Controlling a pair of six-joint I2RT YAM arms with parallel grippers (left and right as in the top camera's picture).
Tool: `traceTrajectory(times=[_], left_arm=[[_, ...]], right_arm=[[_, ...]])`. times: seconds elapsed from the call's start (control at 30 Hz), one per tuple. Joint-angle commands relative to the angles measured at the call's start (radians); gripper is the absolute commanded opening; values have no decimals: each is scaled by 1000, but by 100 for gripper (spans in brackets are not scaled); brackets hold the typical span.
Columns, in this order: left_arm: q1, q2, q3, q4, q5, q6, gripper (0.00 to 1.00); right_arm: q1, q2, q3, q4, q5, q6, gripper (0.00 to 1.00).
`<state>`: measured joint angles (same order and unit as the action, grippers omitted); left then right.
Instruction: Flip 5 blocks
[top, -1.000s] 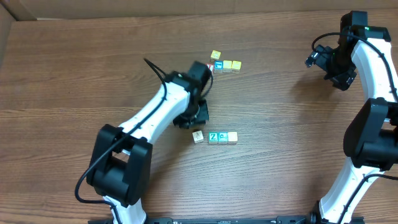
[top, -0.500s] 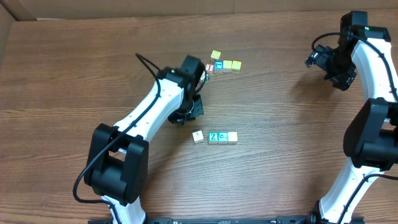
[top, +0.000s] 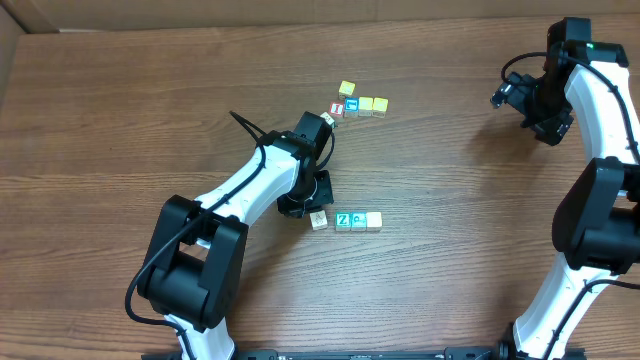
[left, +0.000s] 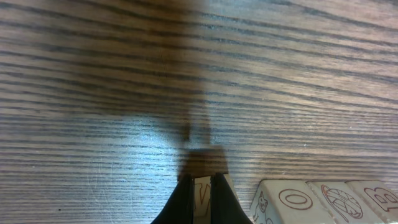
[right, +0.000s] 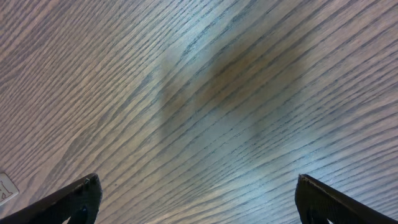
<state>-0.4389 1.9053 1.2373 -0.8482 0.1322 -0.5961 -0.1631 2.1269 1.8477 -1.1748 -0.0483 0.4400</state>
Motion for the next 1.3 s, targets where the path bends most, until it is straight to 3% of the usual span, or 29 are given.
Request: traceTrajectory(times=[0.0, 0.2, 0.37, 0.57, 0.77, 1.27], left_arm=[[-5, -3, -5, -7, 26, 6, 4], [-5, -4, 9, -18, 11, 14, 4], [17, -4, 76, -45, -93, 13, 4], [62, -4, 211, -190, -117, 13, 4], [55, -3, 172, -295, -114, 13, 4], [3, -3, -11, -130, 24, 14, 4]], right_arm=[[-1, -23, 20, 3, 2, -6, 100], [-1, -23, 20, 3, 2, -7, 100], [-1, -23, 20, 3, 2, -6, 100], [-1, -23, 19, 3, 2, -7, 100], [-1, -23, 20, 3, 2, -7, 100], [-1, -23, 20, 3, 2, -6, 100]])
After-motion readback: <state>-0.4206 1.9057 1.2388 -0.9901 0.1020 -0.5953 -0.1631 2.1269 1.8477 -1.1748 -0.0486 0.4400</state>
